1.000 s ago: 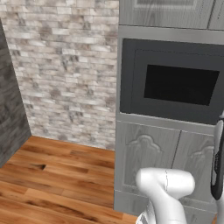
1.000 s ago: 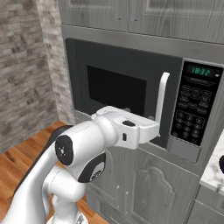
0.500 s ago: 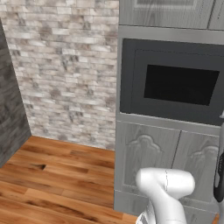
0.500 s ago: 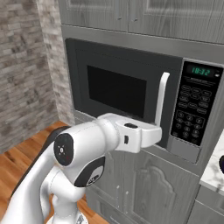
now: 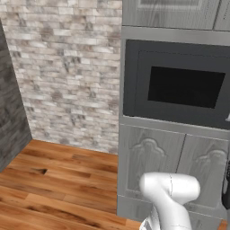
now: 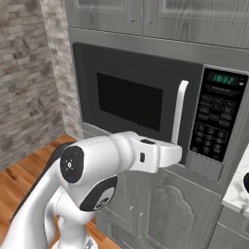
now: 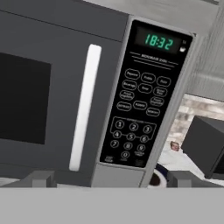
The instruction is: Pick the chicken drumstick from the counter and place it in the microwave. Then turn on the microwave.
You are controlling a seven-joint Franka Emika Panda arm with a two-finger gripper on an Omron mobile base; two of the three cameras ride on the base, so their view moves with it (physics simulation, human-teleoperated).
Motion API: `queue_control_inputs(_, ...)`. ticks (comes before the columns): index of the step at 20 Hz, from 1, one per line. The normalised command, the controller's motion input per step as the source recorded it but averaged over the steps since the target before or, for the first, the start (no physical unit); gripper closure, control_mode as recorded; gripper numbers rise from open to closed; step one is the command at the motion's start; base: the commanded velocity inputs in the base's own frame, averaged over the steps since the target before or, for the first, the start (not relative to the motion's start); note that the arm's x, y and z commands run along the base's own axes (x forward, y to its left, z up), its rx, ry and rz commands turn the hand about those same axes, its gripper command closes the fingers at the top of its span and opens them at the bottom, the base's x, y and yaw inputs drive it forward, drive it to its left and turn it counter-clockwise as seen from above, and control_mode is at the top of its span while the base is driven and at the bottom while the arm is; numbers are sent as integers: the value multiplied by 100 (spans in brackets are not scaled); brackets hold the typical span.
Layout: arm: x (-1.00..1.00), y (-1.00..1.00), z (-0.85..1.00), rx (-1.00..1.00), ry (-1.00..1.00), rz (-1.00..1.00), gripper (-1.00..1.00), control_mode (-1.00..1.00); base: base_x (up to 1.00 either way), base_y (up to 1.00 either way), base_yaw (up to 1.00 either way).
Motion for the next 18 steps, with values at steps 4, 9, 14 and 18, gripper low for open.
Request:
queue_control_inputs(4, -11, -9, -29, 0, 0, 0, -100, -100, 0, 0, 0)
queue_control_inputs(9, -3, -1, -27, 0, -1, 0, -100, -100, 0, 0, 0)
queue_control_inputs(14, 0, 0, -26, 0, -5, -3, -100, -100, 0, 0, 0)
queue_control_inputs(18, 0, -2, -17, 0, -3, -2, -100, -100, 0, 0, 0)
